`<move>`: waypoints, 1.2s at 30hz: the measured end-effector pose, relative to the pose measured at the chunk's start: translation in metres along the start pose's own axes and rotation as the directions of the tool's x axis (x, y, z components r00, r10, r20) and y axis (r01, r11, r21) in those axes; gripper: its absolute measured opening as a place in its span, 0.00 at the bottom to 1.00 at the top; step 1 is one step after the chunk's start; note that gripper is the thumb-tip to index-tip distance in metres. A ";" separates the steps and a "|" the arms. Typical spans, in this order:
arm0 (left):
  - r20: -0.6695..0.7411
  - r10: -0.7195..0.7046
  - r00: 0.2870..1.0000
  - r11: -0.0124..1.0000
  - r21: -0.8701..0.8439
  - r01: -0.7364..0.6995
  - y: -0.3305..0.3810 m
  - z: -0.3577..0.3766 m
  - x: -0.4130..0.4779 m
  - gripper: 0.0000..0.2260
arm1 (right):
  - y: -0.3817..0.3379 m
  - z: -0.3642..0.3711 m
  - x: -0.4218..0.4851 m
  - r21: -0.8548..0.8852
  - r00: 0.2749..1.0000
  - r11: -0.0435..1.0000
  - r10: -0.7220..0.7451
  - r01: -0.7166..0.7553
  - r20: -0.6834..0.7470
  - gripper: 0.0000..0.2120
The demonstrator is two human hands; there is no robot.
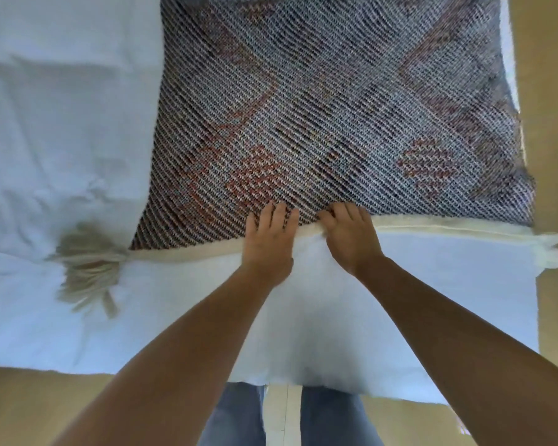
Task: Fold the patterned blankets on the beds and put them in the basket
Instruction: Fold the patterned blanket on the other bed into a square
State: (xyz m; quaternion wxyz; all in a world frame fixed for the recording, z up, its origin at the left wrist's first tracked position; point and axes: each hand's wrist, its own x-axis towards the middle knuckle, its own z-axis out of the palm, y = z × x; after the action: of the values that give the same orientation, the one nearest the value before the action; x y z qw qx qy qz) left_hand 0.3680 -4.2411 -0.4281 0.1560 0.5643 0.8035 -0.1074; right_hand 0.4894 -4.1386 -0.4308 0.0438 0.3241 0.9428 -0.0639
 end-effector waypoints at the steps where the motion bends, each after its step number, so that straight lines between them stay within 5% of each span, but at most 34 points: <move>1: 0.007 0.009 1.000 1.000 0.015 -0.009 0.011 0.001 0.006 0.35 | 0.008 -0.001 0.000 -0.007 0.999 1.000 -0.024 0.024 -0.031 0.13; 6: -0.124 0.072 0.990 0.987 0.154 -0.053 0.051 -0.007 0.031 0.24 | 0.065 -0.007 -0.002 0.044 0.999 0.999 0.023 -0.022 -0.028 0.10; 10: 0.006 -0.039 0.999 0.999 0.027 0.039 0.068 -0.006 0.035 0.11 | 0.083 -0.003 -0.017 0.166 0.994 0.980 -0.111 0.107 0.017 0.11; 14: 0.082 -0.038 0.996 0.997 0.068 0.033 0.080 -0.022 0.043 0.16 | 0.101 -0.005 -0.021 0.378 0.944 0.919 -0.217 0.112 0.248 0.09; 16: 0.150 0.091 0.985 0.996 -0.033 -0.087 0.099 -0.032 0.060 0.19 | 0.123 -0.014 -0.017 0.540 0.965 0.842 -0.141 -0.001 0.221 0.09; 19: 0.106 0.291 0.951 0.919 -0.306 -0.247 0.154 -0.055 0.098 0.20 | 0.183 -0.027 -0.009 0.633 0.971 0.737 0.214 -0.235 0.111 0.08; 23: -0.004 0.219 0.976 0.850 -0.490 -0.192 0.231 -0.084 0.158 0.17 | 0.274 -0.033 -0.005 0.593 0.737 0.556 0.670 -0.582 0.095 0.16; 25: -0.001 0.196 0.981 0.845 -0.507 -0.170 0.263 -0.099 0.190 0.16 | 0.303 -0.031 -0.006 0.600 0.620 0.417 0.765 -0.683 0.175 0.21; 31: 0.094 0.191 0.977 0.939 -0.306 -0.155 0.327 -0.113 0.250 0.21 | 0.326 -0.015 -0.011 0.538 0.493 0.202 0.728 -0.818 0.476 0.30; 36: 0.198 -0.068 0.978 0.973 -0.202 0.109 0.359 -0.104 0.266 0.40 | 0.329 -0.007 -0.021 0.280 0.376 0.254 0.692 -0.926 0.616 0.42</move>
State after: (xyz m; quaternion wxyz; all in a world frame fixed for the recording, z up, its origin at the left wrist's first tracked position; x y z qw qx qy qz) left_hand 0.6088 -3.8508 -0.4294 0.2862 0.4950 0.8164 -0.0813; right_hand 0.7088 -3.8934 -0.4515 0.1440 0.7469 0.5265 -0.3797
